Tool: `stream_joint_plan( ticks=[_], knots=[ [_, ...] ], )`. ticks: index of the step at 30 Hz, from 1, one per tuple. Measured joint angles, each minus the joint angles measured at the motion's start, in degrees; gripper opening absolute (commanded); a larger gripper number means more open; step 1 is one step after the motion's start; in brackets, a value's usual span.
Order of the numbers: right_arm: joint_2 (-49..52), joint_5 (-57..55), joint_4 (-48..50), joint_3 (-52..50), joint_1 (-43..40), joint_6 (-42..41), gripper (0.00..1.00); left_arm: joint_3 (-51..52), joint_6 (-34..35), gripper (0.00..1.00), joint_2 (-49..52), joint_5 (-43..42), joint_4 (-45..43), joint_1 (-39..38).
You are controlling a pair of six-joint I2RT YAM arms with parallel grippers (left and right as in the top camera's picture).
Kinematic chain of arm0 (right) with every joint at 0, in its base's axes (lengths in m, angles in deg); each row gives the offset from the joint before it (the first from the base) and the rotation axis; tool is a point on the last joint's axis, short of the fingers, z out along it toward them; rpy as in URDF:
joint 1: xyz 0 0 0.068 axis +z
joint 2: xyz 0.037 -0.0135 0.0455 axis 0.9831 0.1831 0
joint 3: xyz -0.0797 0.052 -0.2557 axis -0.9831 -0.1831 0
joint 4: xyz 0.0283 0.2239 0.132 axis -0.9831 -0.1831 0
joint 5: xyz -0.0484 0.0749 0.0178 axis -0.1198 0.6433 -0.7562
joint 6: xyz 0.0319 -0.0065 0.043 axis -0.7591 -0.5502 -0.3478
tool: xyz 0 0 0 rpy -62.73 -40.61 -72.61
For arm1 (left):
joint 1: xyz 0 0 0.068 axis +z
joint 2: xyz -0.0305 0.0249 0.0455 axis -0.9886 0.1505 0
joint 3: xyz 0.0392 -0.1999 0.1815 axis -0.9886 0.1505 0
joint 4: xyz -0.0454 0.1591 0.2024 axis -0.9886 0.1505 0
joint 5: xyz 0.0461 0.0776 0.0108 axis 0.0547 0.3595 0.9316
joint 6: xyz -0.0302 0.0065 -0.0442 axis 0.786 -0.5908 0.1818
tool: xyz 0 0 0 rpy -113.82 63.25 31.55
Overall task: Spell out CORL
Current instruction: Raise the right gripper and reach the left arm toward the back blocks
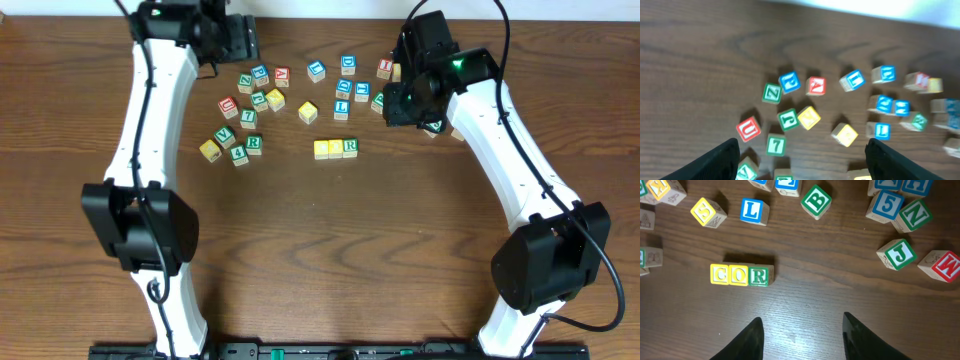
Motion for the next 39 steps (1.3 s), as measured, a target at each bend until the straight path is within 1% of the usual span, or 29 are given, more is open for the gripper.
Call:
stream_joint_plan(
  ticks=[11, 12, 14, 20, 27, 32, 33, 39],
  knots=[
    [0.0, 0.0, -0.3, 0.0, 0.0, 0.1, 0.49, 0.0, 0.0, 0.8, 1.9, 2.6, 2.5, -1.3],
    [0.0, 0.0, -0.3, 0.0, 0.0, 0.1, 0.49, 0.0, 0.0, 0.77, 2.0, 2.7, 3.1, -1.3],
    [0.0, 0.0, -0.4, 0.0, 0.0, 0.2, 0.51, 0.0, -0.2, 0.74, 2.2, 2.8, 4.5, -1.3],
    [0.0, 0.0, -0.4, 0.0, 0.0, 0.3, 0.52, 1.6, -0.2, 0.7, 4.4, 2.8, 6.6, -1.3],
    [0.0, 0.0, -0.5, 0.0, 0.0, 0.5, 0.53, 3.1, -0.2, 0.68, 7.6, 2.8, 7.0, -1.3],
    [0.0, 0.0, -0.6, 0.0, 0.0, 0.5, 0.53, 3.3, -0.2, 0.67, 7.7, 2.8, 6.9, -1.3],
    [0.0, 0.0, -0.6, 0.0, 0.0, 0.5, 0.53, 3.7, -0.3, 0.64, 7.7, 2.8, 6.6, -1.3],
    [0.0, 0.0, -0.6, 0.0, 0.0, 0.5, 0.55, 9.7, -0.4, 0.63, 7.7, 2.8, 3.7, -1.3]
  ],
)
